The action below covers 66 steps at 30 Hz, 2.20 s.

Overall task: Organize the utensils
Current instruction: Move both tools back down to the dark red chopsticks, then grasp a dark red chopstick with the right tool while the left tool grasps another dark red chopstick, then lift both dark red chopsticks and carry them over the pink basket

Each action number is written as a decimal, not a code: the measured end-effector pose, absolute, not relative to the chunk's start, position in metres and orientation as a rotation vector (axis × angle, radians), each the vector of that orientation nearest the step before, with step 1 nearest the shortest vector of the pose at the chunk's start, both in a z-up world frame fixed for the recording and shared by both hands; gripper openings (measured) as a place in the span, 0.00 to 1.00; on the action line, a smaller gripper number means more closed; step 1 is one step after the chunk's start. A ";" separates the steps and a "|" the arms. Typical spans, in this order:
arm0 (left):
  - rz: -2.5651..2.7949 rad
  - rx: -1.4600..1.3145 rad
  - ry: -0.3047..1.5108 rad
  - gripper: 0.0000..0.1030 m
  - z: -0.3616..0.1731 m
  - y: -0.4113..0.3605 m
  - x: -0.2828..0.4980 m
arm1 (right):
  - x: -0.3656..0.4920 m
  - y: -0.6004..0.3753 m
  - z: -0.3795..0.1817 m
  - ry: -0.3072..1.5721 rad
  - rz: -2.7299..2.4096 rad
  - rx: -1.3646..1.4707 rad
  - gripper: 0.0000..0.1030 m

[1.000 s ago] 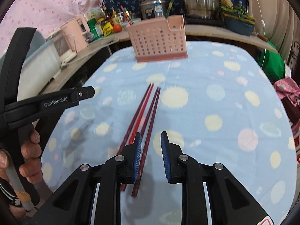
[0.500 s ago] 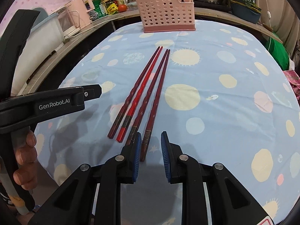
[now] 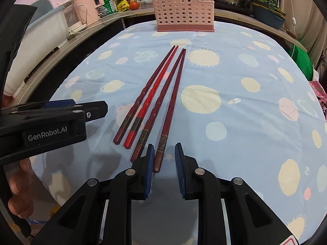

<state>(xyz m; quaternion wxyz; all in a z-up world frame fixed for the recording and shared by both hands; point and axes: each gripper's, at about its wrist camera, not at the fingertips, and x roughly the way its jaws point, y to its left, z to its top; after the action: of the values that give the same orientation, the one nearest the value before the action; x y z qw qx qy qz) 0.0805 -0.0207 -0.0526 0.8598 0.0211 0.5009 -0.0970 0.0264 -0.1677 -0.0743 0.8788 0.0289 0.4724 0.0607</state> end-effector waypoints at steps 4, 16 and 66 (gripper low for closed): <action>-0.219 0.051 1.057 0.62 -0.054 -0.025 0.077 | 0.026 -0.171 -0.075 0.979 0.116 0.065 0.12; -0.267 0.087 1.080 0.63 -0.062 -0.042 0.071 | 0.024 -0.184 -0.076 0.968 0.086 0.097 0.07; -0.296 0.016 1.055 0.07 -0.036 -0.031 0.082 | 0.029 -0.204 -0.027 0.863 0.070 0.138 0.07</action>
<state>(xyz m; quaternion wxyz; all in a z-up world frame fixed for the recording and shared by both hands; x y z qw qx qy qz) 0.0816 -0.0315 -0.0365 0.8536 0.0077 0.5015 -0.1408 0.0290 -0.2039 -0.0271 0.9055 0.0670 0.4177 0.0341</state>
